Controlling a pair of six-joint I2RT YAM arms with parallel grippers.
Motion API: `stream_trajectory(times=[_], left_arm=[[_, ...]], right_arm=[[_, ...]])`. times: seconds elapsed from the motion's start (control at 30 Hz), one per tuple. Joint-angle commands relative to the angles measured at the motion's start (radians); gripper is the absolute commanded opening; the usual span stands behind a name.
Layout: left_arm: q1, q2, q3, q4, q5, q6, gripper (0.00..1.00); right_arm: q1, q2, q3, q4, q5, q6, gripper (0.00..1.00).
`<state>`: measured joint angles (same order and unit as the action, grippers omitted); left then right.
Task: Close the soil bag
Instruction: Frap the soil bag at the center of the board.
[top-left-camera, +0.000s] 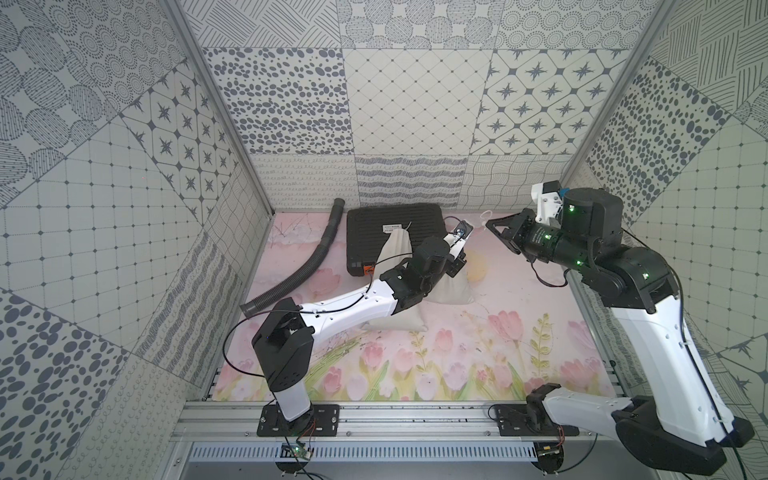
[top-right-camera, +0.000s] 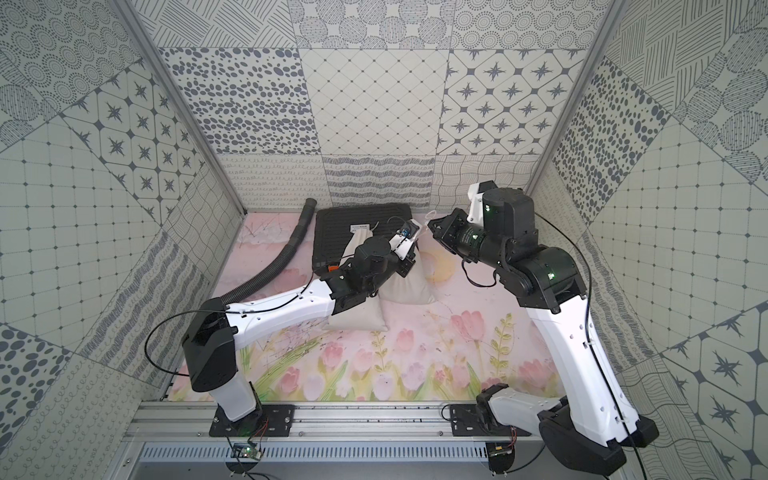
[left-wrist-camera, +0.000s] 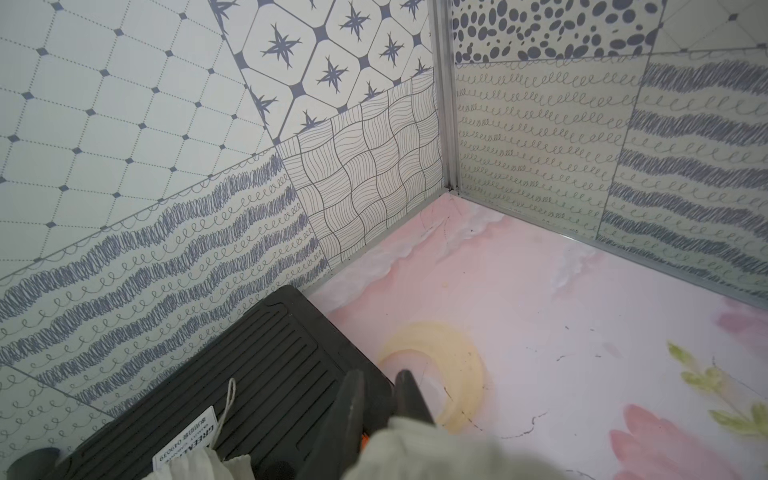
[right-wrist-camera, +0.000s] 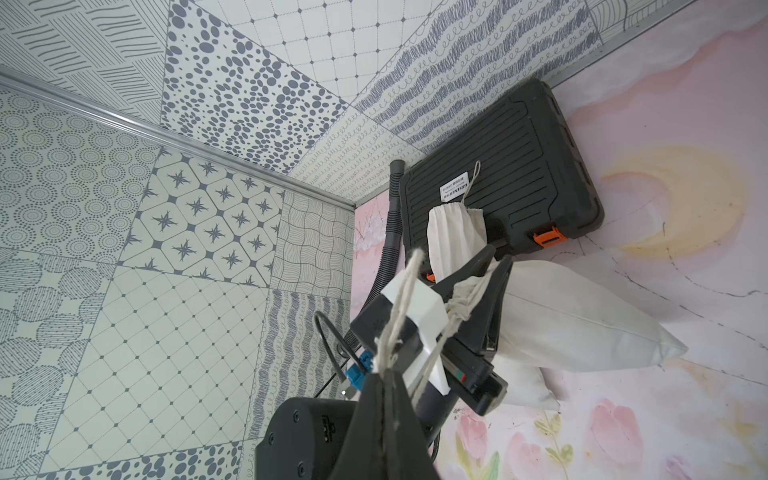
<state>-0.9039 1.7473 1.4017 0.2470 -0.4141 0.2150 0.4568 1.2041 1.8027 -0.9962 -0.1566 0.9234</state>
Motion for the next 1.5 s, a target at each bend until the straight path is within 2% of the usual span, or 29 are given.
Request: stream_trajectory(times=[0.0, 0.07, 0.13, 0.23, 0.37, 0.7, 0.9, 1.0, 1.1, 1.23, 1.47], left_arm=[[0.03, 0.0, -0.03, -0.221, -0.114, -0.001, 0.15], [0.033, -0.009, -0.047, -0.219, -0.116, 0.0, 0.2], [0.036, -0.02, -0.065, -0.216, -0.111, -0.001, 0.21], [0.047, -0.034, -0.08, -0.224, -0.075, -0.006, 0.05], [0.063, -0.042, -0.09, -0.246, -0.039, -0.011, 0.0], [0.087, -0.043, -0.121, -0.279, -0.025, -0.05, 0.06], [0.089, -0.092, -0.113, -0.259, 0.04, -0.089, 0.35], [0.09, -0.143, -0.101, -0.243, 0.094, -0.112, 0.7], [0.089, -0.185, -0.083, -0.259, 0.126, -0.122, 0.94], [0.089, -0.258, -0.074, -0.307, 0.131, -0.126, 0.96], [0.09, -0.4, -0.08, -0.447, 0.111, -0.139, 0.96]], right_arm=[[-0.008, -0.072, 0.063, 0.194, 0.004, -0.016, 0.0], [-0.017, -0.079, 0.072, 0.192, 0.016, -0.026, 0.0], [-0.038, -0.07, 0.088, 0.182, -0.01, -0.023, 0.0], [-0.042, -0.069, 0.083, 0.183, -0.015, -0.018, 0.0], [-0.053, -0.067, 0.126, 0.181, 0.015, -0.04, 0.0], [-0.069, -0.016, 0.208, 0.172, -0.001, -0.043, 0.0], [-0.068, 0.012, 0.149, 0.212, -0.09, -0.007, 0.0], [-0.068, 0.016, 0.131, 0.229, -0.109, -0.008, 0.0], [-0.067, 0.031, 0.137, 0.236, -0.129, -0.02, 0.0], [-0.084, 0.052, 0.17, 0.235, -0.114, -0.051, 0.0], [-0.299, 0.146, 0.31, 0.233, -0.211, -0.042, 0.0]])
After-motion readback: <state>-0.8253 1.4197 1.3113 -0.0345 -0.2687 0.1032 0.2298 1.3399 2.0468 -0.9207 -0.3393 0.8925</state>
